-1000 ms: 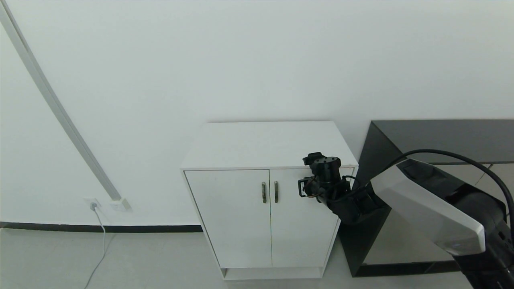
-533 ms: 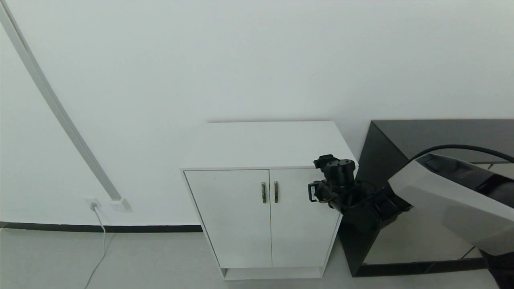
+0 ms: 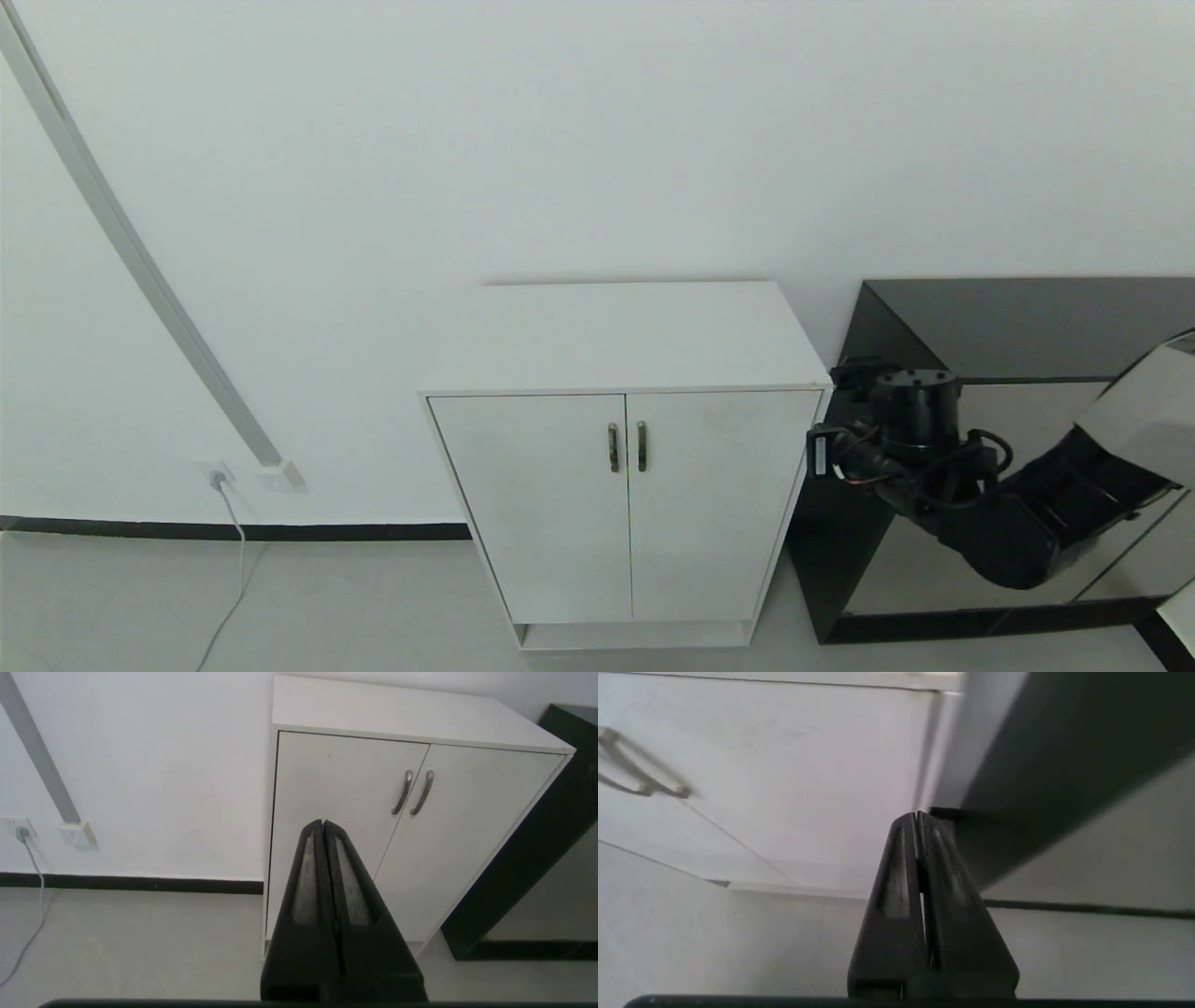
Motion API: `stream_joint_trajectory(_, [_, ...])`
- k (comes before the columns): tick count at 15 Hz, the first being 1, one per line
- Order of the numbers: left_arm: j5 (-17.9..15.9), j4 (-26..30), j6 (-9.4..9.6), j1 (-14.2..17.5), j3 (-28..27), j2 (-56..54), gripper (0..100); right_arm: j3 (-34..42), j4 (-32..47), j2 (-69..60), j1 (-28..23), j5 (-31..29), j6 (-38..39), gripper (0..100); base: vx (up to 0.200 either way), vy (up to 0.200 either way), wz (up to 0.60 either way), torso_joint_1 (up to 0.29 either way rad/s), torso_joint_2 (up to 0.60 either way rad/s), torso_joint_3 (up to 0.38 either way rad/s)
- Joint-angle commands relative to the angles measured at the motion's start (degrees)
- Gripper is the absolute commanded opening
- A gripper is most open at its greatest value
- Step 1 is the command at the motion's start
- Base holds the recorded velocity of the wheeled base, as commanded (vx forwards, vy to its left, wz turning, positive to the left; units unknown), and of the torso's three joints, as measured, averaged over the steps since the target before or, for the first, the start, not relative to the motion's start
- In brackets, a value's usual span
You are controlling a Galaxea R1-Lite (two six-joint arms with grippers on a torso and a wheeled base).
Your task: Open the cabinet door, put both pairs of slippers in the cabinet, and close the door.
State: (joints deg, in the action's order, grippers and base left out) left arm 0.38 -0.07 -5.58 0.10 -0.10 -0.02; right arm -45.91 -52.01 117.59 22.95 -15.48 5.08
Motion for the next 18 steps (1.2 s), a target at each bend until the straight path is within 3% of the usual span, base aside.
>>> stream_joint_trajectory(1, [0.0, 0.0, -0.04, 0.0, 0.0, 0.0, 0, 5.5, -0.2, -7.4, -3.6, 0.0, 0.0, 0, 0.000, 0.000, 0.00, 0.000, 0.00, 0.000])
stream_joint_trajectory(12, [0.0, 0.0, -0.04, 0.0, 0.0, 0.0, 0, 31.3, -3.4, -32.9, -14.8, 2.2, -4.4, 0, 0.000, 0.000, 0.00, 0.000, 0.00, 0.000])
stream_joint_trajectory(18, [0.0, 0.0, -0.04, 0.0, 0.0, 0.0, 0, 40.8, -1.3, -48.9, -20.0, 6.5, -7.5, 0, 0.000, 0.000, 0.00, 0.000, 0.00, 0.000])
